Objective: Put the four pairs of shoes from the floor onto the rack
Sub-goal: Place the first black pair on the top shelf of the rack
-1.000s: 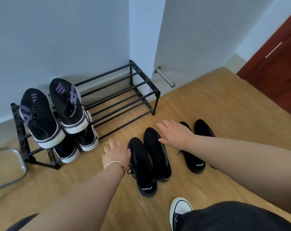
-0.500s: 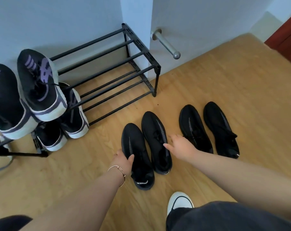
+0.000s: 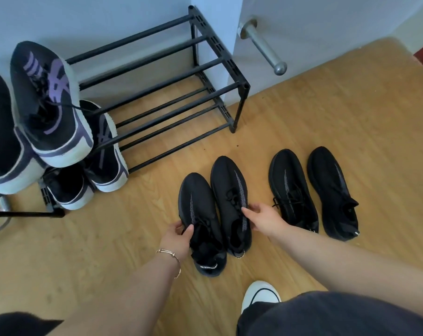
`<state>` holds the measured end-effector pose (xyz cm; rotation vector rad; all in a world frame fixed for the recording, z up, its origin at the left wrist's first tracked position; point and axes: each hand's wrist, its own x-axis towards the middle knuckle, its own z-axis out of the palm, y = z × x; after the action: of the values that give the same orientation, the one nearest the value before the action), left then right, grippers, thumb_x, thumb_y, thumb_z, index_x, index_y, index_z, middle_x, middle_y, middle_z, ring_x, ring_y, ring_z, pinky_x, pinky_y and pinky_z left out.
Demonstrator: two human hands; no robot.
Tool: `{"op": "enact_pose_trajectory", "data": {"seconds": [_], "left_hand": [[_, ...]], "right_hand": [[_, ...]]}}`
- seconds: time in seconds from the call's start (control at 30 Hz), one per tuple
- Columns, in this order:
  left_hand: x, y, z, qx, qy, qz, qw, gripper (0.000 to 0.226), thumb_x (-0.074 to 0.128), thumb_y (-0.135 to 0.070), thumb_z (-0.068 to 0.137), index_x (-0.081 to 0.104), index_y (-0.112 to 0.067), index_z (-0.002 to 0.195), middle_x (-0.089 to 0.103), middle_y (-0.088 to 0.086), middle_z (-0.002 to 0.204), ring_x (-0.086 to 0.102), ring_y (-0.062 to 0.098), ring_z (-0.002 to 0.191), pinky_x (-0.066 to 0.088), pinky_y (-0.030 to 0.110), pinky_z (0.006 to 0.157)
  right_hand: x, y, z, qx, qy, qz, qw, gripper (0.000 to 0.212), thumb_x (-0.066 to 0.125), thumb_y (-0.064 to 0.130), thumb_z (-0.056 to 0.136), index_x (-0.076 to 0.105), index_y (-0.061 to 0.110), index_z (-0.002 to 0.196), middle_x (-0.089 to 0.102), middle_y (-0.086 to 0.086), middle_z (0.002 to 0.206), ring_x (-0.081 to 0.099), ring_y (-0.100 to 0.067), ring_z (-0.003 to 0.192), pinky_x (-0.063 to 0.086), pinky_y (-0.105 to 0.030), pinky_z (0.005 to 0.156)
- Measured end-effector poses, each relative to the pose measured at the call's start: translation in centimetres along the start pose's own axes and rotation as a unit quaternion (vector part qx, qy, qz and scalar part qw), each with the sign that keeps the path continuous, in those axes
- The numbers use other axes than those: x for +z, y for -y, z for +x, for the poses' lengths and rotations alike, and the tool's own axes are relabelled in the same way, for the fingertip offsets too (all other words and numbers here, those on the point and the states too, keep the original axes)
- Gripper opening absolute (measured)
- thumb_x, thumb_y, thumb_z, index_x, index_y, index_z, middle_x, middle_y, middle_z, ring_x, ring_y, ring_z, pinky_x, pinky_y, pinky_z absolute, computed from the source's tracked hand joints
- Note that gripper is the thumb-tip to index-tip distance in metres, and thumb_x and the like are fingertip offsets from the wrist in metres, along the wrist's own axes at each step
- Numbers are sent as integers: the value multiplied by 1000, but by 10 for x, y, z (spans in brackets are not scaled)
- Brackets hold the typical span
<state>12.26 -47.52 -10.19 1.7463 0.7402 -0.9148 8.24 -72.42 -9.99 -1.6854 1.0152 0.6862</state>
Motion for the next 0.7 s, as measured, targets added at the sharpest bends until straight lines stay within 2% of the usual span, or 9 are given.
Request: {"op": "enact_pose_trajectory", "data": {"seconds": [0.13,0.23,0.27,0.37,0.47,0.53,0.63,0.7], "left_hand": [[-1,1,4,4,14,-1,1000,42,70,-21,90,58,-13,129,72,7,117,70,26,98,56,43,91],[-3,-2,3,2,15,-8,1000,37,71,-20,89,61,-12,123,74,6,110,71,25,90,56,38,79],[-3,-2,2,4,16,-6,1000,36,72,-20,88,61,-12,121,74,6,108,71,26,88,56,37,75],[-5,-6,-3,17,19,-12,1000,37,73,-20,87,61,-10,121,73,10,110,68,27,81,50,33,62],[-10,-13,-8,24,30,-35,999,35,71,-17,88,61,-9,121,73,7,108,72,26,84,52,29,55],[-15,-21,-14,31,45,-67,996,29,69,-12,90,61,-9,117,74,4,100,74,22,83,57,29,57],[-24,-38,-29,45,58,-93,993,26,69,-11,90,61,-15,114,71,4,106,72,26,96,59,34,70],[-30,-53,-40,58,66,-110,990,23,70,-11,90,62,-16,111,71,3,105,71,22,95,59,31,66]], "right_hand": [[-2,3,-1,-7,6,0,1000,48,68,44,92,63,13,128,71,-3,115,66,-18,102,54,-42,99],[-5,6,-6,-15,-2,10,1000,42,70,36,93,63,9,125,64,3,87,58,-12,74,52,-30,75],[-7,6,-7,-20,-7,11,1000,40,70,34,93,64,8,123,62,4,85,57,-11,71,50,-28,71],[-11,10,-14,-37,-11,14,999,41,71,31,92,64,6,124,66,-4,98,58,-14,76,50,-30,71],[-16,12,-25,-65,-14,34,997,35,71,26,93,65,6,120,70,-15,112,63,-20,86,51,-32,72],[-20,15,-38,-83,-17,47,995,30,71,25,93,67,6,116,71,-18,113,67,-25,92,53,-33,73],[-25,22,-61,-97,-24,49,994,27,72,25,92,68,9,113,72,-14,111,69,-30,102,59,-40,83],[-30,32,-77,-112,-28,44,992,25,72,26,92,69,10,111,73,-13,109,69,-30,102,59,-40,84]]}}
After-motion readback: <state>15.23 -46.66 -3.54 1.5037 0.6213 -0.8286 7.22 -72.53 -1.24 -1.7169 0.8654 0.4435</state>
